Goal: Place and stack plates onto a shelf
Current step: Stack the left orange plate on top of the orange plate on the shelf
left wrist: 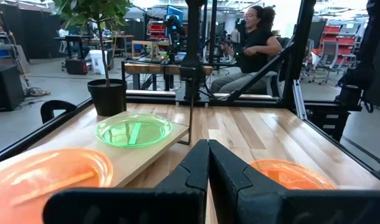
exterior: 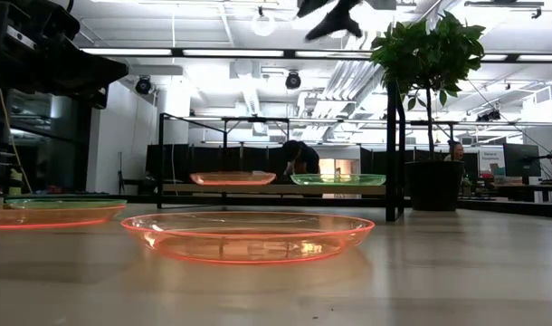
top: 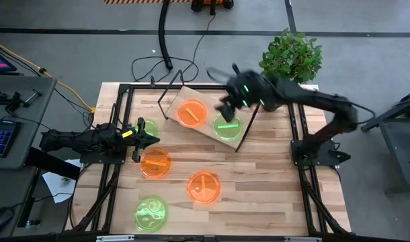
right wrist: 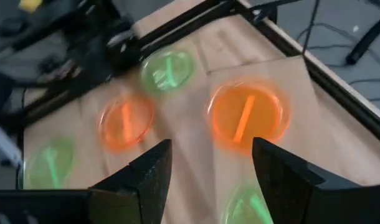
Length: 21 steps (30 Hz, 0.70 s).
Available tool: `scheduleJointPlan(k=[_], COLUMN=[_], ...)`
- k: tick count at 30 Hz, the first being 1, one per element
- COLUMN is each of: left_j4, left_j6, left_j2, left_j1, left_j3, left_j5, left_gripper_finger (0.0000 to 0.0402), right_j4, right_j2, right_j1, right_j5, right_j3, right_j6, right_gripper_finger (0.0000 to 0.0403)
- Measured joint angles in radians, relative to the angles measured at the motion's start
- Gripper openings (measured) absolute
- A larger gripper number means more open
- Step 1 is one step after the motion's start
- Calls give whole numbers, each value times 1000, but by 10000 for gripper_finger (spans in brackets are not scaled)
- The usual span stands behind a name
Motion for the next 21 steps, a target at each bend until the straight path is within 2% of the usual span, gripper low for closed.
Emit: scheduleJointPlan(k=[3, 6, 9, 12, 15, 21], left_j4=[0, 0, 0, 0, 0, 11], left_j6=[0, 0, 0, 0, 0, -8], left_j2=[0, 0, 0, 0, 0, 0], left_j1=[0, 0, 0, 0, 0, 0], left_j3=[0, 0, 0, 0, 0, 0], left_j5=[0, 0, 0, 0, 0, 0], left_gripper_finger=[0, 0, 0, 0, 0, 0], right_j4=[-3, 14, 81, 209, 380, 652], right_j2=[-131, -278, -421, -537, -615, -673], right_j1=[156, 306, 447, 561, 634, 660], right_j5=[140, 282, 418, 538, 611, 619], right_j3=[-137, -311, -475, -609, -710, -825], right_j6=[88, 262, 442, 532, 507, 334], right_gripper_finger=[204, 204, 204, 204, 204, 204])
